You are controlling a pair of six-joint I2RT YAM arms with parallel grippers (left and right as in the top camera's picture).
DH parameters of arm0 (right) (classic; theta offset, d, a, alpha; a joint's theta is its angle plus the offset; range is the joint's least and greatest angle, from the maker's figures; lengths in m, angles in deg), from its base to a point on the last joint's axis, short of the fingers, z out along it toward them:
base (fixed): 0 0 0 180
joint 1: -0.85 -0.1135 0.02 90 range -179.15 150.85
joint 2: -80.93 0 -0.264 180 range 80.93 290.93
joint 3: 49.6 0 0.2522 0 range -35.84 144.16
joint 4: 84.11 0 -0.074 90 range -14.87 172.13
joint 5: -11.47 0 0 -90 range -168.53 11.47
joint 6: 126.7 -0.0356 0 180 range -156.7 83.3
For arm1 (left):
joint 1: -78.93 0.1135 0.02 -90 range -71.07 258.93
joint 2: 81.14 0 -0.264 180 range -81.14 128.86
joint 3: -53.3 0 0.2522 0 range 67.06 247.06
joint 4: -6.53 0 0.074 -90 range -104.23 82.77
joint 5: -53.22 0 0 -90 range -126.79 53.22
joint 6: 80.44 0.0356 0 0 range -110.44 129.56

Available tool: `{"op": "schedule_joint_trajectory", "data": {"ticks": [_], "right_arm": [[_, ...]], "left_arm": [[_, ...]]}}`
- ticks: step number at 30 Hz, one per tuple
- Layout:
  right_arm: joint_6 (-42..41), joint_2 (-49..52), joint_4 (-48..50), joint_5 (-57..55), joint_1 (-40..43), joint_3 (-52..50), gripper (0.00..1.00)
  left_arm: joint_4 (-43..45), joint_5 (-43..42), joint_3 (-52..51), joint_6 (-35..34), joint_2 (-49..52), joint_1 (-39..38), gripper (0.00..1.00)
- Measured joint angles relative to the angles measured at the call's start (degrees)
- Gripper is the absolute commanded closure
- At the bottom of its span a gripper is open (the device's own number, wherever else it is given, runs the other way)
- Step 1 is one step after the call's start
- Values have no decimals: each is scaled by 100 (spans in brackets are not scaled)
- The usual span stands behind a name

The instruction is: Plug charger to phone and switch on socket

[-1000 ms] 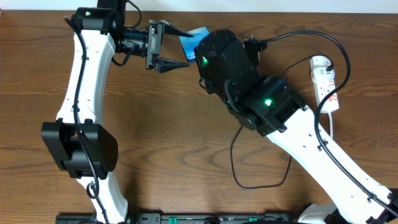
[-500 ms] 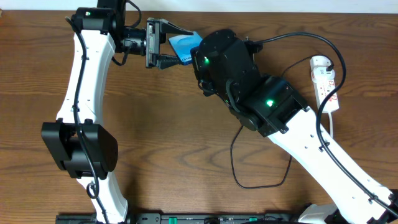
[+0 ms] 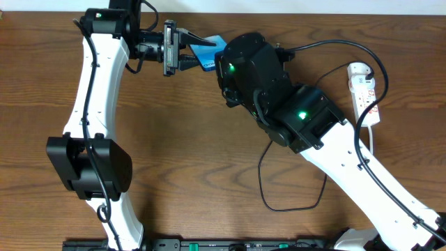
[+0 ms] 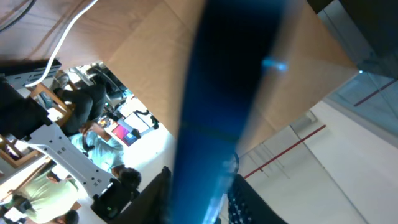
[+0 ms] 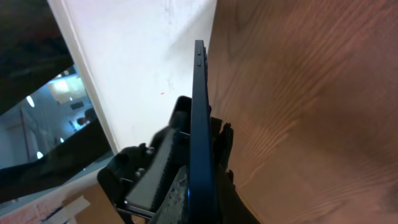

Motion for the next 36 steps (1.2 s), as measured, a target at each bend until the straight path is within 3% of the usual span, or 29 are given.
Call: {"op": "schedule_joint_trajectory", "data": {"ticks": [5, 8, 16, 25, 31, 36], "right_arm": [[-96, 0, 63, -50, 2, 0, 91], [-122, 0, 85, -57, 2, 0, 71], [4, -55, 103, -109, 2, 0, 49], [809, -146, -553, -813, 201, 0, 3], [1707, -503, -1853, -981, 918, 2, 1], [3167, -632, -2691, -1071, 1624, 22, 1]], "left_arm": [[9, -7, 0, 9, 0, 0, 92], [4, 0, 0, 72, 0, 0, 93], [0, 101, 0, 76, 0, -11, 92], [632, 807, 0, 426, 0, -11, 93], [660, 1696, 0, 1143, 0, -11, 93], [656, 2249, 0, 1930, 0, -11, 93]]}}
